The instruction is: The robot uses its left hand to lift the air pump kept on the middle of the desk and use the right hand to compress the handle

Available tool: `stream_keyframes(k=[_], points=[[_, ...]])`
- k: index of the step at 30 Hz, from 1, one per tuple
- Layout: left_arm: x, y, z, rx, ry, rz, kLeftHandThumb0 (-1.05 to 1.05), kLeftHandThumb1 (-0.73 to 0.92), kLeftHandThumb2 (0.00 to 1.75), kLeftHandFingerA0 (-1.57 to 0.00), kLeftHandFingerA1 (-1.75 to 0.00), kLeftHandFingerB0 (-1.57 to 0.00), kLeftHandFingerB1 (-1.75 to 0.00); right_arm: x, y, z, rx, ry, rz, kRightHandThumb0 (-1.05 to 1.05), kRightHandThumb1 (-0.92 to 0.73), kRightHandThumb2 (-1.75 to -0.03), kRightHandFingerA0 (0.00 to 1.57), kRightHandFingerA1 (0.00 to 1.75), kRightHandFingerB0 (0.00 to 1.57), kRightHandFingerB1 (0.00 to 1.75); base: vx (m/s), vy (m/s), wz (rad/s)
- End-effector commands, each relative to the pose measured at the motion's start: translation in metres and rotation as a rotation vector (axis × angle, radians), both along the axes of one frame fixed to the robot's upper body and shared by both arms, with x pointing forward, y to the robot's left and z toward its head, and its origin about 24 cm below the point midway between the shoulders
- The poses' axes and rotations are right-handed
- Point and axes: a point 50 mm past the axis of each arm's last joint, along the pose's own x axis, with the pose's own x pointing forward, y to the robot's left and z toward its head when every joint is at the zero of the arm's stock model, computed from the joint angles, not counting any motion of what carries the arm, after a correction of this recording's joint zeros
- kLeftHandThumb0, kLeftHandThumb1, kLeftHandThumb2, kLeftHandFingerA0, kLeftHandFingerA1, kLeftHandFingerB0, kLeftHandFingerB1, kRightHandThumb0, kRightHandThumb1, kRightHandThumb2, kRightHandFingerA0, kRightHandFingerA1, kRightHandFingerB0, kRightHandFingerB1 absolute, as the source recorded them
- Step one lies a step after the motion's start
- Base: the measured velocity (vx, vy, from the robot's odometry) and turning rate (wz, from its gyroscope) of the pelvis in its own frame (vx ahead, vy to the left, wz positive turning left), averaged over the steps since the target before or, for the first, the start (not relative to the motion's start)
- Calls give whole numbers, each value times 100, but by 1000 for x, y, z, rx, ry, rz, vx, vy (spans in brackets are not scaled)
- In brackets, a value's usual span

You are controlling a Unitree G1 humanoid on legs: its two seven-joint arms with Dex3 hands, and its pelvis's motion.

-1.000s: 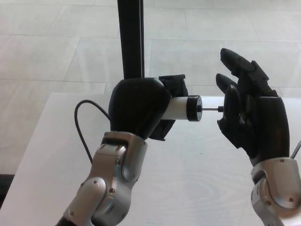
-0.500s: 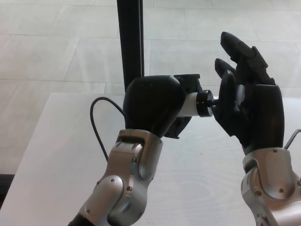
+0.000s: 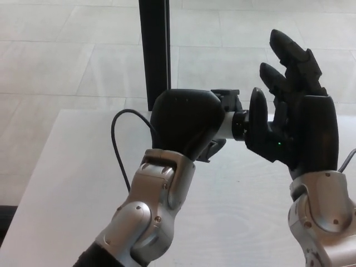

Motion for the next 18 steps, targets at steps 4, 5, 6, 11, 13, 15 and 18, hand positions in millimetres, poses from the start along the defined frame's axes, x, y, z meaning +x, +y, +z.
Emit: stream_keyframes(k=[4, 5, 6, 11, 13, 15, 18], points=[[1, 23, -25, 59, 89, 67, -18, 48, 123, -94, -175, -80, -153, -1, -51, 17, 10, -75, -134, -76, -92, -82, 9, 40, 12, 36, 0, 0, 0], [1, 27, -30, 44, 109, 74, -24, 47, 117, -125, -144, -100, -127, -1, -63, 19, 6, -66, -160, -78, -84, -119, 0, 37, 14, 39, 0, 0, 0], [1, 32, -34, 62, 140, 92, -24, 49, 116, -124, -143, -99, -127, -3, -75, 23, 12, -70, -182, -76, -91, -81, 5, 28, 10, 28, 0, 0, 0], [4, 49, -56, 124, 223, 148, -20, 57, 105, -90, -175, -75, -136, -10, -128, 33, 47, -61, -309, -76, -92, -79, 5, 36, 15, 31, 0, 0, 0], [6, 52, -65, 143, 259, 160, -20, 54, 112, -90, -175, -75, -144, -15, -139, 35, 57, -63, -337, -76, -92, -79, 5, 34, 14, 31, 0, 0, 0], [6, 55, -75, 176, 277, 181, -21, 58, 102, -90, -175, -74, -140, -17, -149, 35, 45, -64, -350, -76, -92, -81, 3, 35, 12, 31, 0, 0, 0], [6, 55, -90, 199, 308, 172, -17, 58, 99, -89, -175, -73, -143, -23, -157, 34, 54, -63, -377, -34, -58, -116, 3, 53, 0, 48, 0, 0, 0]])
